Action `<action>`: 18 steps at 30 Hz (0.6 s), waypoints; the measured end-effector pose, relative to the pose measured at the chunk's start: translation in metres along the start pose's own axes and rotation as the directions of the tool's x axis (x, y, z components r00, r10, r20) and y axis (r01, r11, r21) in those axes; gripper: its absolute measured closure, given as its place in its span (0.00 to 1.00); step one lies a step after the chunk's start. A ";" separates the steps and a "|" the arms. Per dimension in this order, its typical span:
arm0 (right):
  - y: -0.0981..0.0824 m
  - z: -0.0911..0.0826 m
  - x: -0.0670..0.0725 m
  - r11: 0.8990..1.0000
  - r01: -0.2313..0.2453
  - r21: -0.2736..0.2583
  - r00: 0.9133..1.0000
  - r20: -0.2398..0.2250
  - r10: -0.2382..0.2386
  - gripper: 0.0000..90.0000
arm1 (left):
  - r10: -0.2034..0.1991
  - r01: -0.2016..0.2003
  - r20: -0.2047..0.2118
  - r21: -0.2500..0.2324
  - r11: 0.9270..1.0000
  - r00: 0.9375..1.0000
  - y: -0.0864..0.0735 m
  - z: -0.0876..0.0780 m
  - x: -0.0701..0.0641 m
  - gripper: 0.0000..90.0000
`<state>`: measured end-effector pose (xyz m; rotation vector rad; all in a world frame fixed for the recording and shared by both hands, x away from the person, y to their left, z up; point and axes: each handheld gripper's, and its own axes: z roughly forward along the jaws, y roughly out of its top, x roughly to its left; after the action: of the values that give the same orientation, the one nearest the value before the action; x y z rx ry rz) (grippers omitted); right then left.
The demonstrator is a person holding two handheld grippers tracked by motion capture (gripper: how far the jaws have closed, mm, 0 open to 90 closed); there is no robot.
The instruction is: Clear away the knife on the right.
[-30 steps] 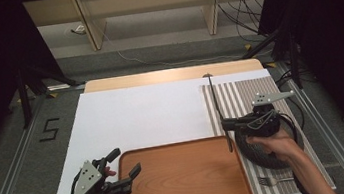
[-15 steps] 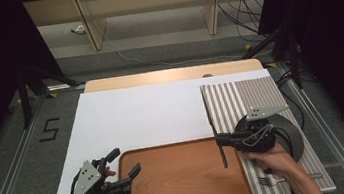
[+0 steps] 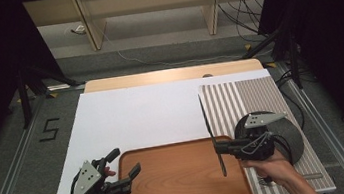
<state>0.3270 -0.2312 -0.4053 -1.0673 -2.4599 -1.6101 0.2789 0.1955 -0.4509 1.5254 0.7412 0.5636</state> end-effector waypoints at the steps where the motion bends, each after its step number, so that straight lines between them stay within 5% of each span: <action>1: 0.000 0.000 0.001 1.000 0.000 0.002 1.000 -0.001 0.000 0.90 | 0.000 0.000 -0.001 -0.001 1.000 1.000 0.000 0.000 0.000 0.20; 18: -0.013 -0.001 0.013 0.999 -0.011 0.044 0.999 0.033 0.009 0.90 | 0.001 -0.001 -0.006 0.002 1.000 1.000 0.000 -0.001 0.000 0.20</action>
<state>0.3100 -0.2282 -0.4112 -1.1077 -2.4940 -1.5399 0.2781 0.1959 -0.4510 1.5267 0.7457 0.5683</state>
